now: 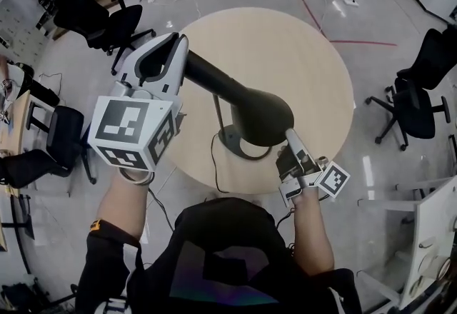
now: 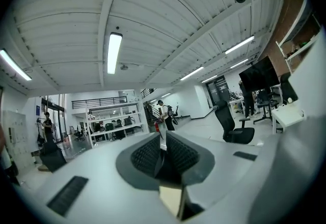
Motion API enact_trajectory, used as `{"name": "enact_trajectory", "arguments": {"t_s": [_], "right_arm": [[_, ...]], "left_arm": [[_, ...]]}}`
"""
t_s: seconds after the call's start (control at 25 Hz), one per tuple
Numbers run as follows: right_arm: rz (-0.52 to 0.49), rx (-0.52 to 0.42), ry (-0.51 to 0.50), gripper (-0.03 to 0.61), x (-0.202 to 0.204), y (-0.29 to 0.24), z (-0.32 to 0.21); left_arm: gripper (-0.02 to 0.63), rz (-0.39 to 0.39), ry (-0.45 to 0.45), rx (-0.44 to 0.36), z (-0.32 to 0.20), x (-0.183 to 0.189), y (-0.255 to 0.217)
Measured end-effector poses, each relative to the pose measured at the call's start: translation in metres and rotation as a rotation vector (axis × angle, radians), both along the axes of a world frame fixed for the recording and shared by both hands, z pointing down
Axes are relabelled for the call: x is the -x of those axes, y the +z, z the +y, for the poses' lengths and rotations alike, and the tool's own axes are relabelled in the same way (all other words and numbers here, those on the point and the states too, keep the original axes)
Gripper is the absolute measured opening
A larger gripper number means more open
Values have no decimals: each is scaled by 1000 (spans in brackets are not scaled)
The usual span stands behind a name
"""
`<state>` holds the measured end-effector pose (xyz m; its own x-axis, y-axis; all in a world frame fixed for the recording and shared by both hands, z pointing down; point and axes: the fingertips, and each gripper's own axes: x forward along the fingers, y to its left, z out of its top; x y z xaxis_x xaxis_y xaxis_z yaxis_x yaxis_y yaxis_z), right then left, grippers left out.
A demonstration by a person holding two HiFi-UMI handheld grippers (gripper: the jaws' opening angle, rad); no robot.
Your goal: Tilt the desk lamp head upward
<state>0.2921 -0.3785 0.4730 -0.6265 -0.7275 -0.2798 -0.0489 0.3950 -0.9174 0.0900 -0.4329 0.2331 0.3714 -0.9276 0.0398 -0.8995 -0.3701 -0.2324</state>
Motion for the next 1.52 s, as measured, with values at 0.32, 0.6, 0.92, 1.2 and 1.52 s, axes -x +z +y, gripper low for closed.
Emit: {"name": "enact_trajectory", "arguments": {"t_s": [0.32, 0.6, 0.92, 1.2, 1.52], "right_arm": [[44, -47, 70, 73, -11, -40, 9], [128, -92, 120, 62, -30, -91, 17], [263, -141, 140, 58, -34, -150, 24], [373, -201, 168, 58, -22, -198, 30], [503, -280, 196, 59, 2, -252, 22]], "left_arm": [[81, 107, 18, 33, -2, 37, 14], [80, 185, 38, 74, -2, 48, 27], [80, 300, 84, 127, -2, 60, 45], [77, 334, 111, 175, -2, 68, 61], [46, 329, 129, 229, -14, 77, 76]]}}
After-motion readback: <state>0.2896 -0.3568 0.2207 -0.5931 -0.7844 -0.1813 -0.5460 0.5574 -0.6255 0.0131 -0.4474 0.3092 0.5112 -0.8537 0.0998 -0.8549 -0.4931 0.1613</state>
